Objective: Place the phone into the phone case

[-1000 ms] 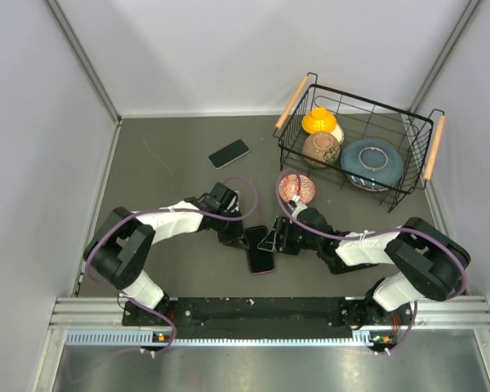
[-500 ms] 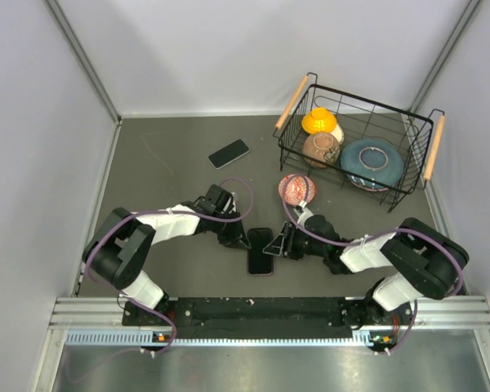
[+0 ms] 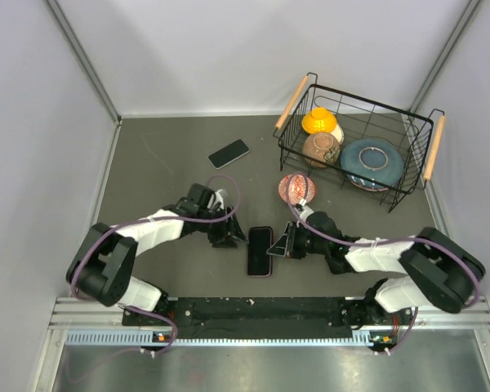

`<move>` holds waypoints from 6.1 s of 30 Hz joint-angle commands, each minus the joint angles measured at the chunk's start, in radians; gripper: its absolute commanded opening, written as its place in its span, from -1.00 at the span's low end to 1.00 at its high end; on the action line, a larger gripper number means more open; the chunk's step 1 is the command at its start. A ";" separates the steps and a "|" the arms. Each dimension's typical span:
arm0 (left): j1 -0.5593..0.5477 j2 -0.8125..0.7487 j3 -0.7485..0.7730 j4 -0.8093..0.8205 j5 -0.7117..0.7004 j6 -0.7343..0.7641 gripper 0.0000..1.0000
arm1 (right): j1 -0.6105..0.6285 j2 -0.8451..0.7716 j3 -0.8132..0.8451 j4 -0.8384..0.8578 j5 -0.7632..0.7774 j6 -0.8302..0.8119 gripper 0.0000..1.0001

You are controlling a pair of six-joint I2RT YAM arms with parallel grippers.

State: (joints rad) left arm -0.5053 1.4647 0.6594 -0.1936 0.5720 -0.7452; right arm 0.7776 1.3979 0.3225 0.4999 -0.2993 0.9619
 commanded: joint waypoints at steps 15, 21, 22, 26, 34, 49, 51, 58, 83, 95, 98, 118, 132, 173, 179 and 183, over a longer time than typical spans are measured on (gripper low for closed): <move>0.113 -0.193 -0.153 0.298 0.342 -0.002 0.20 | -0.087 -0.266 0.150 -0.367 -0.100 -0.229 -1.00; 0.113 -0.158 -0.219 0.421 0.338 -0.051 0.20 | -0.101 -0.208 0.080 -0.193 -0.155 -0.138 -1.00; 0.111 -0.155 -0.246 0.478 0.348 -0.077 0.21 | -0.106 -0.200 0.072 -0.175 -0.175 -0.124 -1.00; 0.111 -0.124 -0.368 0.710 0.396 -0.186 0.29 | -0.115 -0.189 0.055 -0.115 -0.204 -0.069 -1.00; 0.108 -0.150 -0.382 0.827 0.411 -0.237 0.36 | -0.127 -0.191 0.027 0.074 -0.319 0.060 -1.00; 0.077 -0.348 -0.317 0.712 0.381 -0.246 0.39 | -0.129 -0.306 0.073 0.175 -0.406 0.216 -1.00; 0.067 -0.354 -0.314 0.726 0.381 -0.263 0.39 | -0.127 -0.312 0.072 0.183 -0.412 0.221 -1.00; 0.054 -0.302 -0.348 0.999 0.387 -0.399 0.22 | -0.129 -0.251 0.015 0.414 -0.463 0.322 -1.00; 0.047 -0.290 -0.415 1.172 -0.041 -0.749 -1.00 | -0.095 -0.108 -0.178 0.756 -0.248 0.474 0.51; 0.045 -0.255 -0.478 1.264 -0.070 -0.770 -1.00 | -0.040 0.114 -0.132 1.019 -0.184 0.552 -0.15; 0.044 -0.210 -0.498 1.331 -0.051 -0.804 -0.95 | -0.037 0.170 -0.123 1.078 -0.172 0.563 -0.34; -0.024 -0.185 -0.575 1.386 -0.043 -0.777 -0.07 | -0.073 0.279 -0.105 1.106 -0.219 0.535 -0.88; -0.006 -0.627 -0.314 0.289 -0.166 -0.142 0.66 | -0.179 0.314 -0.105 1.109 -0.649 0.491 -0.96; 0.030 -0.303 -0.515 1.169 0.234 -0.713 -1.00 | -0.175 0.130 -0.049 1.097 -0.589 0.560 0.24; 0.030 -0.331 -0.554 1.310 0.121 -0.856 -1.00 | -0.176 0.004 -0.114 1.091 -0.485 0.558 0.30; 0.028 -0.351 -0.558 1.368 0.063 -0.917 -1.00 | -0.176 -0.020 -0.128 1.092 -0.443 0.583 0.26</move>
State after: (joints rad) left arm -0.4808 1.1469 0.1074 0.9852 0.7647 -1.5547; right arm 0.6010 1.4189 0.2100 1.2671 -0.8047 1.5150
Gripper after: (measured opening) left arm 0.187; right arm 0.646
